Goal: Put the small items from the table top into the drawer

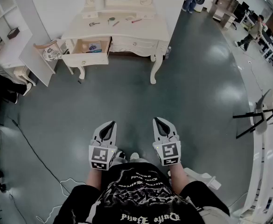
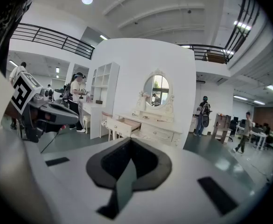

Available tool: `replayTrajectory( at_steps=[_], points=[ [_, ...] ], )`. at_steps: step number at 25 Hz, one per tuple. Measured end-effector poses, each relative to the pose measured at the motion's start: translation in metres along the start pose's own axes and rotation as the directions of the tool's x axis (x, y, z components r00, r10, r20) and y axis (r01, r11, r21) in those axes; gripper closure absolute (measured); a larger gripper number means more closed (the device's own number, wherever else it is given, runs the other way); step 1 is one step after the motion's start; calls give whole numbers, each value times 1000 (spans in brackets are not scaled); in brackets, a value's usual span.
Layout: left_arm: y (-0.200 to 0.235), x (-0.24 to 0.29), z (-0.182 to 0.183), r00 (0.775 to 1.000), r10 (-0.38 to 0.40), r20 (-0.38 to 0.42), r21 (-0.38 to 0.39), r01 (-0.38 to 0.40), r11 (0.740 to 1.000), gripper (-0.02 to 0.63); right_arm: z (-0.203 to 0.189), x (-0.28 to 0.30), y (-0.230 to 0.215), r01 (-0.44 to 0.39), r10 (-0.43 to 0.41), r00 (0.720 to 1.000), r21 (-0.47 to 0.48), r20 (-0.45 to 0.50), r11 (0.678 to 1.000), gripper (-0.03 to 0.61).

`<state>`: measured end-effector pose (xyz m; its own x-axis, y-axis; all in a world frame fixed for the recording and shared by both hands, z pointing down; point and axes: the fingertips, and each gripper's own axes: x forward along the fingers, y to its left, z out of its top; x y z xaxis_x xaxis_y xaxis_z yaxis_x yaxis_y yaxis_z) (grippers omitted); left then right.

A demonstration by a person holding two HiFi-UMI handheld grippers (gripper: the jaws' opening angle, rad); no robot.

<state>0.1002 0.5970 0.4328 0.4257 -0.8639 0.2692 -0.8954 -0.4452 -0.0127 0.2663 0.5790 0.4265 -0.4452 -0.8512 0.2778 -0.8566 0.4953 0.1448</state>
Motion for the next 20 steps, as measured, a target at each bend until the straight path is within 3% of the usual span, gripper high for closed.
replayTrajectory(
  at_steps=[20],
  points=[
    [-24, 23, -6, 1000, 9, -9, 9, -9, 1000, 595, -15, 4, -17, -61, 61, 998, 1, 26, 998, 568]
  ],
)
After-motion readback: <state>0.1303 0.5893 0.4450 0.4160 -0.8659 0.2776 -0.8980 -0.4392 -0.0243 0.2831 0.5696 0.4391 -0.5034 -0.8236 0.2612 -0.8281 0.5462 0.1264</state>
